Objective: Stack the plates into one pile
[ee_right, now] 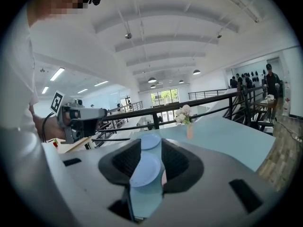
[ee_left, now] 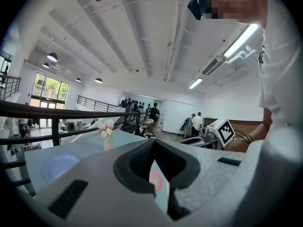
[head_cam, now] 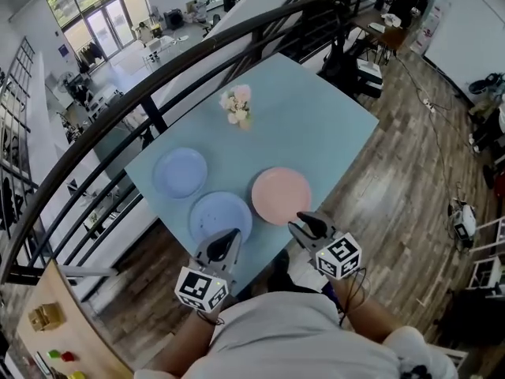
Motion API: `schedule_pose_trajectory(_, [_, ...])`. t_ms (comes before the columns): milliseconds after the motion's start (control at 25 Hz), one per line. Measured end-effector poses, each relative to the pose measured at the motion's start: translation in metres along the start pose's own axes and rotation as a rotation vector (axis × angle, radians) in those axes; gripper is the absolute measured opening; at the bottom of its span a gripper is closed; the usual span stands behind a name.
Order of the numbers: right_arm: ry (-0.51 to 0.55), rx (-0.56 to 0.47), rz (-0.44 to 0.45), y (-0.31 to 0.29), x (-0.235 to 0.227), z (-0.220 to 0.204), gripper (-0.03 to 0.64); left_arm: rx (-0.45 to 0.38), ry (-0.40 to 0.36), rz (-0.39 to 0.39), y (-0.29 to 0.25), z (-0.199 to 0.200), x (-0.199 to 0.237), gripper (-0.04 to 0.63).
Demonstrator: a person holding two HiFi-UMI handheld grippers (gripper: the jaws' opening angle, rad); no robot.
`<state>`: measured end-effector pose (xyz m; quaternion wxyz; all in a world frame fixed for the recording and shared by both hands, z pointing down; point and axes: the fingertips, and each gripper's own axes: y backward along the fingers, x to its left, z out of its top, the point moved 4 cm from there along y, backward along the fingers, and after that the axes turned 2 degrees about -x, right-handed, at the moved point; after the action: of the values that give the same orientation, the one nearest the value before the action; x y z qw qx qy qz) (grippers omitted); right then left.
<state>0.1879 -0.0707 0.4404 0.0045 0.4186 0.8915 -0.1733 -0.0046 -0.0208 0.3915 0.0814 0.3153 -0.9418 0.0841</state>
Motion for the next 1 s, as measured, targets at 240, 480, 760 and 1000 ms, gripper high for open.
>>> schedule_pose_trajectory(240, [-0.033, 0.072, 0.003, -0.009, -0.050, -0.022, 0.141, 0.062, 0.031, 0.031, -0.040, -0.021, 0.007, 0.005])
schedule_pose_trajectory(480, [-0.071, 0.133, 0.009, -0.024, -0.093, -0.045, 0.143, 0.124, 0.064, 0.054, -0.074, -0.049, 0.015, 0.005])
schedule_pose_trajectory(760, [-0.111, 0.232, 0.016, -0.040, -0.137, -0.075, 0.149, 0.209, 0.101, 0.080, -0.111, -0.085, 0.026, 0.005])
schedule_pose_trajectory(1000, [-0.138, 0.306, 0.004, -0.054, -0.167, -0.100, 0.155, 0.261, 0.133, 0.101, -0.132, -0.111, 0.037, 0.005])
